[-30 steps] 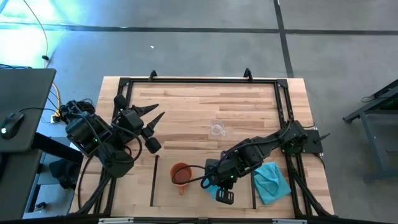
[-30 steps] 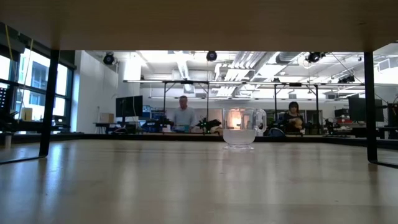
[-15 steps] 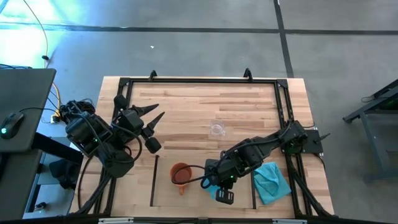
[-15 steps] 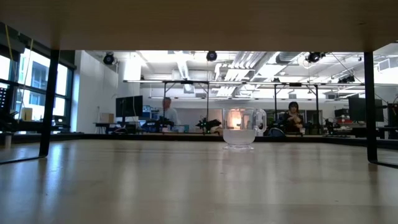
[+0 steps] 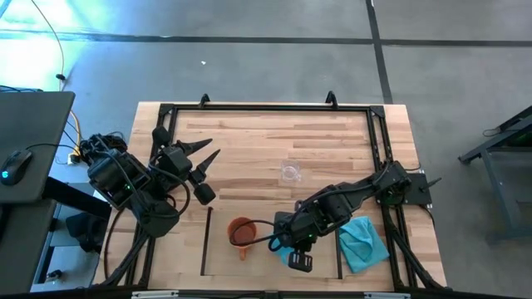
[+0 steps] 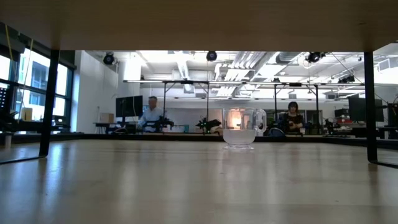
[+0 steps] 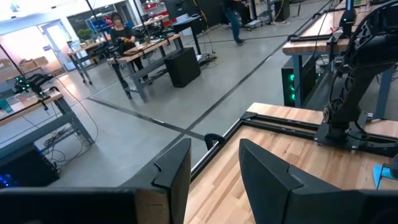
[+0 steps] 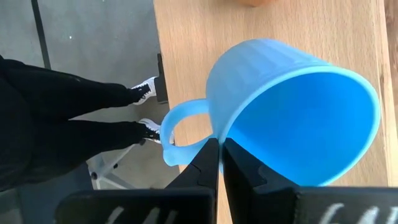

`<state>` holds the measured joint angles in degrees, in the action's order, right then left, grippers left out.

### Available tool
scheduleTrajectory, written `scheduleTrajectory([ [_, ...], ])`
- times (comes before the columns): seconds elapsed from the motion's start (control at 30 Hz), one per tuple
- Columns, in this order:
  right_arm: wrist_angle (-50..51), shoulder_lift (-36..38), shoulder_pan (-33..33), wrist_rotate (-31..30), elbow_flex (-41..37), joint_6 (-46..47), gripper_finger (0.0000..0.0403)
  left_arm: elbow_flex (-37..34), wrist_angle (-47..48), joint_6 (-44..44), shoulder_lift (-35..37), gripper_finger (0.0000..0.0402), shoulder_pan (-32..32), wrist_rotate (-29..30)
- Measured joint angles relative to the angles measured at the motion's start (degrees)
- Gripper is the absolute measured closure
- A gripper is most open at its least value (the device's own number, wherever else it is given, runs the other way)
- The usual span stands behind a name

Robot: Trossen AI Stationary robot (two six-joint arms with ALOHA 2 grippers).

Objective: Stack small to large cups/mugs on shelf
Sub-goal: Put the blue mug on the shelf

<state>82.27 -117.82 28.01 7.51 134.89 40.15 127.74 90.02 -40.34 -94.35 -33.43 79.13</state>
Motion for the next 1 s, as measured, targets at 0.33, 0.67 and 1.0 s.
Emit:
scheduleTrajectory([
  [0.33, 2.8, 0.0, 0.0, -0.3, 0.0, 1.4, 0.0403, 0.0, 0.0, 0.0, 0.0, 0.0277, 0.0, 0.0],
  [0.67, 2.8, 0.0, 0.3, 2.7, 0.0, 2.6, 0.0403, 0.0, 0.0, 0.0, 0.0, 0.0277, 0.0, 0.2],
  [1.0, 7.8, 0.1, 0.3, 2.4, 0.1, 2.9, 0.0403, 0.0, 0.0, 0.7, 0.0, 0.0277, 0.0, 1.5],
])
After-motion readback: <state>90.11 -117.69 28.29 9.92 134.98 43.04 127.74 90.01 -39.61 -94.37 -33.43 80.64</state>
